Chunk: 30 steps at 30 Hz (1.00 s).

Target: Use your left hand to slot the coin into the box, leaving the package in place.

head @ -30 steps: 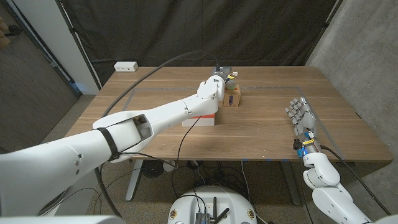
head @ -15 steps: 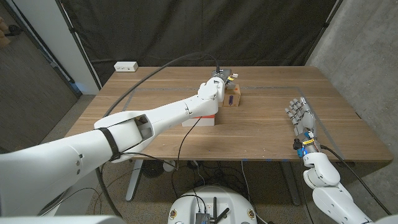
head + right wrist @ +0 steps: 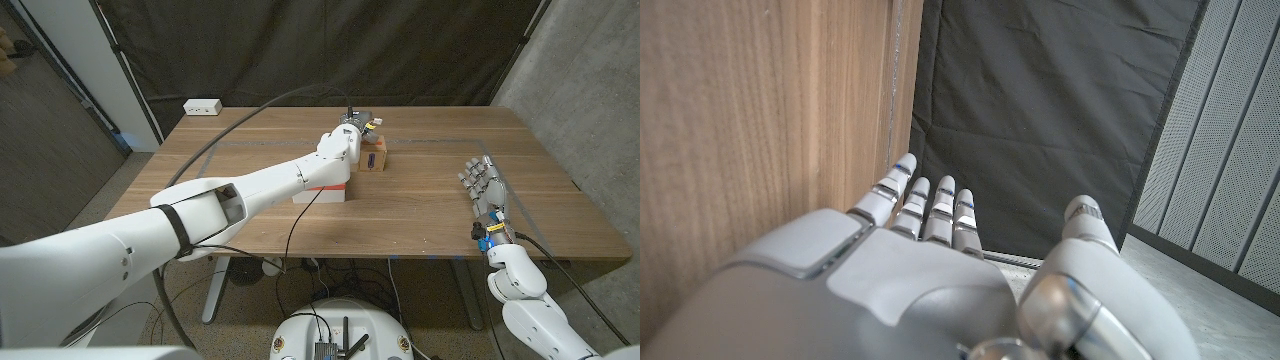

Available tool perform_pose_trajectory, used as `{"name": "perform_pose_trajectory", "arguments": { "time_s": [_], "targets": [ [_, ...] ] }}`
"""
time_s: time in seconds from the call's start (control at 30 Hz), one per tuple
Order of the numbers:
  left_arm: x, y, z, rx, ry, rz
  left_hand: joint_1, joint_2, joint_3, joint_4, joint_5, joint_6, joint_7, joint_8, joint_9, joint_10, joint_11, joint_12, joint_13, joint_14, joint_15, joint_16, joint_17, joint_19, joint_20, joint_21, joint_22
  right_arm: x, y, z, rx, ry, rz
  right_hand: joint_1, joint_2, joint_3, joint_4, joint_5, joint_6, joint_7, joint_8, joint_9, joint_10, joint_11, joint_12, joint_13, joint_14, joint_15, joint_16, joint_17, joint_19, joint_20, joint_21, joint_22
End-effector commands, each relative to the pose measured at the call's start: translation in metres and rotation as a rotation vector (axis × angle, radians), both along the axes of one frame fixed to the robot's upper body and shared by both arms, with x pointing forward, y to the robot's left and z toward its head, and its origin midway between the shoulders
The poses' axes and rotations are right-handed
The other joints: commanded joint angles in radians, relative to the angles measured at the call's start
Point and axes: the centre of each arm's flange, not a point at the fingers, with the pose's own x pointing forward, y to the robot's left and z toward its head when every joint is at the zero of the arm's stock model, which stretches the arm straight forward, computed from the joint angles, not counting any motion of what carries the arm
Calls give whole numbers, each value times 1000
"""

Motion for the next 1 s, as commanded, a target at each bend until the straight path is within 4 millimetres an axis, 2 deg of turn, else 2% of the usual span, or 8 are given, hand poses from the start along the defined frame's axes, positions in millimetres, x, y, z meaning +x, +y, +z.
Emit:
{"name": "perform_pose_trajectory", "arguments": {
  "time_s": [0.03,0.33,0.57,0.67,0.77,0.83,0.87,1.0],
  "targets": [
    [-1,3,4,-5,-7,-3,-20,-3,-5,-1,5,-23,-5,-1,-5,8,-8,-1,0,7,-1,-2,0,8,-52,-2,-1,2,2,1,-1,-1,0,8,1,-4,2,6,9,2,3,4,8,4,-2,2,6,4,-2,-1,1,5,-2,3],
    [-8,10,12,-48,-29,-26,-32,-3,-2,-2,5,-20,-9,8,-18,8,-8,0,0,11,0,3,5,10,-53,-4,-1,2,3,4,-5,-6,-3,8,1,-4,2,6,10,1,3,4,6,4,-2,2,6,4,-2,0,1,5,-2,3],
    [-22,32,26,-118,-51,-71,-68,14,5,12,5,-1,-13,15,-28,-10,-9,-6,4,-13,0,-17,-5,-10,-51,-21,-14,0,5,10,-17,-13,-6,8,1,-4,2,6,11,2,3,4,7,3,-2,2,6,5,-2,0,1,6,-2,3],
    [-28,44,29,-147,-51,-90,-91,23,7,15,4,-2,-11,13,-32,-35,-7,-42,-32,-35,-2,-49,-40,-24,-50,-33,-26,0,7,14,-32,-17,-9,8,1,-4,2,6,11,2,3,4,7,3,-2,2,6,4,-2,0,1,5,-2,3],
    [-35,57,30,-176,-45,-116,-122,20,7,0,0,-14,-7,8,-41,-60,0,-143,-160,-66,-4,-117,-145,-62,-48,-60,-55,-1,8,17,-39,-22,-12,8,1,-4,2,6,11,2,3,4,6,2,-2,2,7,4,-1,0,1,5,-2,3],
    [-38,62,30,-186,-50,-125,-131,18,5,-1,-1,-24,-9,7,-43,-79,1,-161,-174,-90,-4,-148,-191,-79,-47,-72,-68,-1,9,18,-37,-23,-12,9,1,-5,2,6,11,2,3,4,6,2,-3,2,7,5,-1,0,1,6,-2,3],
    [-46,72,29,-212,-74,-136,-136,17,2,-1,-2,-28,-8,7,-45,-87,1,-175,-189,-97,-4,-160,-213,-88,-47,-80,-78,-2,11,21,-39,-26,-13,9,1,-5,2,6,12,2,3,4,6,2,-3,2,7,5,-1,0,1,6,-2,3],
    [-57,92,25,-257,-90,-154,-149,27,-2,-1,-1,-67,-15,12,-50,-168,26,-284,-280,-165,-8,-219,-304,-150,-32,-122,-116,-3,14,24,-49,-31,-15,9,2,-5,2,6,13,1,3,4,7,2,-2,2,6,6,-1,0,1,6,-2,3]
  ]
}}
